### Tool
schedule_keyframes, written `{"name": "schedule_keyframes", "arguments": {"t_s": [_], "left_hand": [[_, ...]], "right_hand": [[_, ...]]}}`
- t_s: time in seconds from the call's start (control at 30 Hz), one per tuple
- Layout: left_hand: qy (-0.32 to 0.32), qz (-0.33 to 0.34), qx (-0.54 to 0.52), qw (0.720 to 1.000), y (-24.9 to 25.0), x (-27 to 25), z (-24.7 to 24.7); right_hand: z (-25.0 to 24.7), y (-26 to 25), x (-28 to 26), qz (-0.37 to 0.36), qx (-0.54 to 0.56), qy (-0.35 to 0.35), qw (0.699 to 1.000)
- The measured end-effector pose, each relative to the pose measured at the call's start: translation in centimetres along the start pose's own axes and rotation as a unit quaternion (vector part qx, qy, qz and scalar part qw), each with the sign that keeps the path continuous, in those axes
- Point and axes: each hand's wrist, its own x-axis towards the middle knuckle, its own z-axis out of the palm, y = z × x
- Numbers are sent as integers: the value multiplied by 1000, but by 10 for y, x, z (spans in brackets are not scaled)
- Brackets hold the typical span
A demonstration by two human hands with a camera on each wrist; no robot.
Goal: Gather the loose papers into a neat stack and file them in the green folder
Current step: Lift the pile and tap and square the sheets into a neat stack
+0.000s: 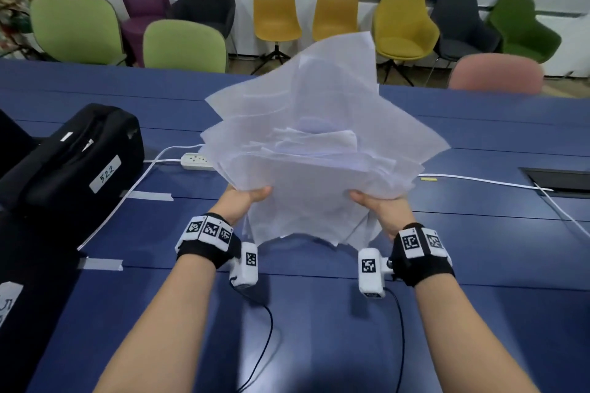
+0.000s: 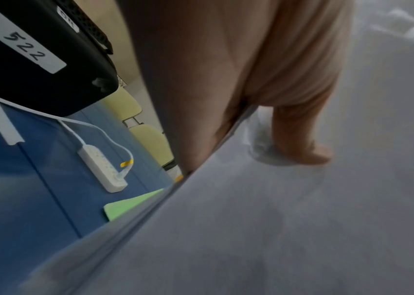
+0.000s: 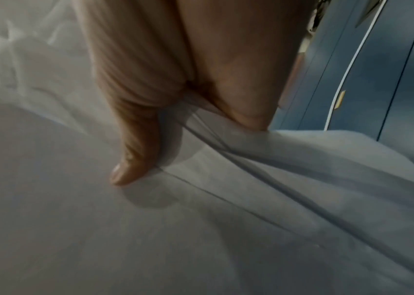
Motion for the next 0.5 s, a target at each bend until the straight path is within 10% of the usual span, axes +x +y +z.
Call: {"name": "schedule_keyframes", "arguments": {"t_s": [0.5], "left_hand": [[-89,43,23,995,-16,1,-10]], "right_hand": [[-19,24,-11,-39,-58,12,997]]}}
